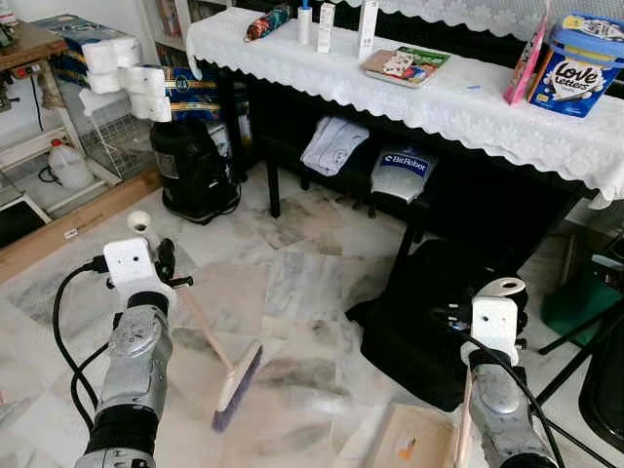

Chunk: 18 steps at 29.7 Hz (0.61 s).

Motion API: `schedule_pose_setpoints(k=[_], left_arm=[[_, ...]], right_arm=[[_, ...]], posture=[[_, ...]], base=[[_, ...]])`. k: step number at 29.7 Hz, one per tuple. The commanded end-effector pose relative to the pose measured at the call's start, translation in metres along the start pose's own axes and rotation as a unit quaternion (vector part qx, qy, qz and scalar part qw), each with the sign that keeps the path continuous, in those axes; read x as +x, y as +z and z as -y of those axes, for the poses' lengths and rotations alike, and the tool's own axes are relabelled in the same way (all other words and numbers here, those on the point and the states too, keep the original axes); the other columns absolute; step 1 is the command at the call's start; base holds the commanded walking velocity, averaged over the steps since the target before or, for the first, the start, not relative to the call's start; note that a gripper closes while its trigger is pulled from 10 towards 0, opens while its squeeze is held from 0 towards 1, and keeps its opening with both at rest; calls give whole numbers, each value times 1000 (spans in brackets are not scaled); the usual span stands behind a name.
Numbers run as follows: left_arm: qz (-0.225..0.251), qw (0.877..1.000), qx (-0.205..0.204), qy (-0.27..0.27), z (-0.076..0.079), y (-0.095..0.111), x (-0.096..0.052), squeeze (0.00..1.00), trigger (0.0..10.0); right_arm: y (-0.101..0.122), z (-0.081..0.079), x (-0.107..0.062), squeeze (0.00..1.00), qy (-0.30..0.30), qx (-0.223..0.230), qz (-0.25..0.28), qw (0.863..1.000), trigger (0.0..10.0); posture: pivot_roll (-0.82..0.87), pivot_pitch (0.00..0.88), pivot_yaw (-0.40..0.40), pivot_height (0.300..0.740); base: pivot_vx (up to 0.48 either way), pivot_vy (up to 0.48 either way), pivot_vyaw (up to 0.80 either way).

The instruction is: Sweep floor

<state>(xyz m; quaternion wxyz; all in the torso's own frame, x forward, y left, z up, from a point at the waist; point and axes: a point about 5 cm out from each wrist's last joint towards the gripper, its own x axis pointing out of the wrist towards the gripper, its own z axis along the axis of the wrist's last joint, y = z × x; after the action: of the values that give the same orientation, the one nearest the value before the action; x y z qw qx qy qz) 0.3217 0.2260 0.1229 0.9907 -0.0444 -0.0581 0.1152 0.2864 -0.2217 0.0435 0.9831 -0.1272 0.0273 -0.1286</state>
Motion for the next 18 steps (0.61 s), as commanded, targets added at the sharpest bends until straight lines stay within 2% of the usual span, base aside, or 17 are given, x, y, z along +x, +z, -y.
schedule_pose_setpoints(k=[1,9,18], left_arm=[[25,1000,-5,-3,0,15,5,0,10000],[26,1000,-6,-5,-3,18,5,0,10000],[26,1000,-5,-10,-5,21,2,0,10000]], right_arm=[[6,-1,4,0,7,-5,18,1000,10000],[9,-11,4,0,33,-36,34,998,10000],[10,-16,4,0,31,-35,43,998,10000]], posture=[[46,86,-8,740],[58,101,1,740],[69,119,11,740]], base=[[0,0,0],[0,0,0],[0,0,0]])
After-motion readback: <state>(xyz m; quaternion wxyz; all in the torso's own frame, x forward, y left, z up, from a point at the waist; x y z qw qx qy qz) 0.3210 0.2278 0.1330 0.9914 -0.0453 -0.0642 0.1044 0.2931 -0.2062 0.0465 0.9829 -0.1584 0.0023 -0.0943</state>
